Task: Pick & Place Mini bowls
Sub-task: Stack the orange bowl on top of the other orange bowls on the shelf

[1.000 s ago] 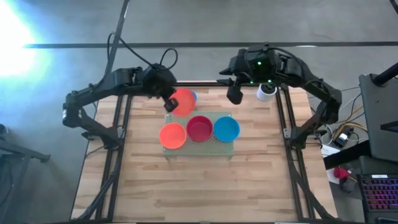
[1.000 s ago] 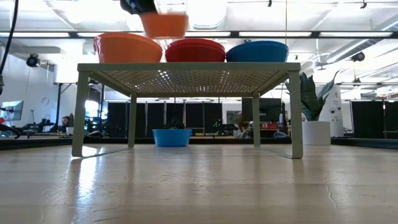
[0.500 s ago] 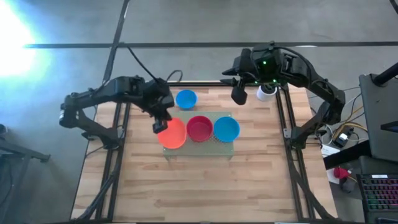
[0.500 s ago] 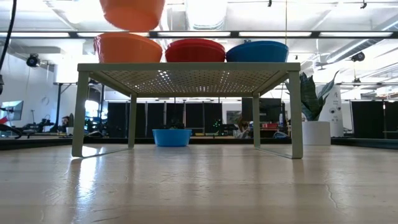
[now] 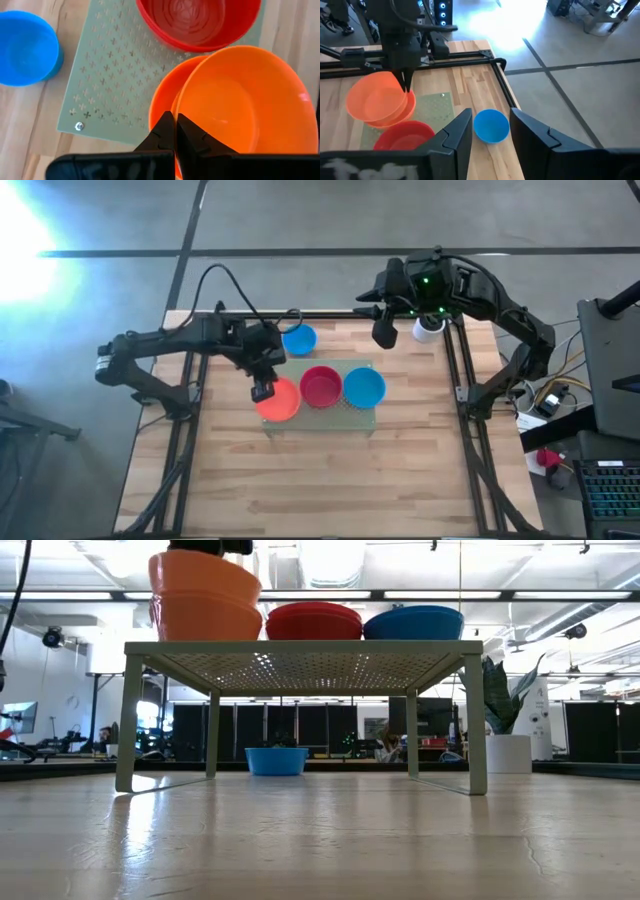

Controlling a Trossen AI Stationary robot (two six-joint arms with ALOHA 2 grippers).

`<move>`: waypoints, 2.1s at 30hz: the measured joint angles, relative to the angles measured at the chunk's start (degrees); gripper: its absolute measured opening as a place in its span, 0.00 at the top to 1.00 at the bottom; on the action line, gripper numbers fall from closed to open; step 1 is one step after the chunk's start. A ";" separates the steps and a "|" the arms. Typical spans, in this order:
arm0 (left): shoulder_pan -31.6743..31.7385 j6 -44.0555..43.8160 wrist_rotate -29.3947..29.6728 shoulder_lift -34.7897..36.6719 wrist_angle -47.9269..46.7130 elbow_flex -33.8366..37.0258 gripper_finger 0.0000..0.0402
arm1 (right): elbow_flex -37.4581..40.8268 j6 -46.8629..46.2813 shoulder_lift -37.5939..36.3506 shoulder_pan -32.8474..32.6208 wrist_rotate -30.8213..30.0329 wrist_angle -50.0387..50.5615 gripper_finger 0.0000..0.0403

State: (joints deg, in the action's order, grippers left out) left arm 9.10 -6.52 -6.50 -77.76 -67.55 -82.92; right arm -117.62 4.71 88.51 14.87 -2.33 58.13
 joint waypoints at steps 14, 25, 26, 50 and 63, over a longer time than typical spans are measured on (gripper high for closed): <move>0.02 -0.35 0.48 -0.02 0.71 1.97 0.98 | 0.00 -1.55 0.04 0.00 -0.20 -0.04 0.70; 0.02 0.24 2.14 -0.02 2.64 2.00 0.98 | 0.00 -1.73 0.04 0.00 -0.22 -0.15 0.70; 0.02 0.19 2.14 -0.02 2.67 2.00 0.98 | 0.00 -1.73 0.04 0.00 -0.22 -0.15 0.71; 0.00 0.55 4.02 -0.02 3.52 2.48 0.98 | 0.00 -1.70 0.07 0.02 -0.28 -1.96 0.72; 0.00 0.47 3.85 -0.02 3.58 2.50 0.98 | 0.00 -1.51 0.07 0.02 -0.37 -1.97 0.73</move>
State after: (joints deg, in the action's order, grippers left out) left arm 9.10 -6.05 -2.66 -77.78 -63.96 -80.42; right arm -117.62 3.20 88.58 14.90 -2.70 56.16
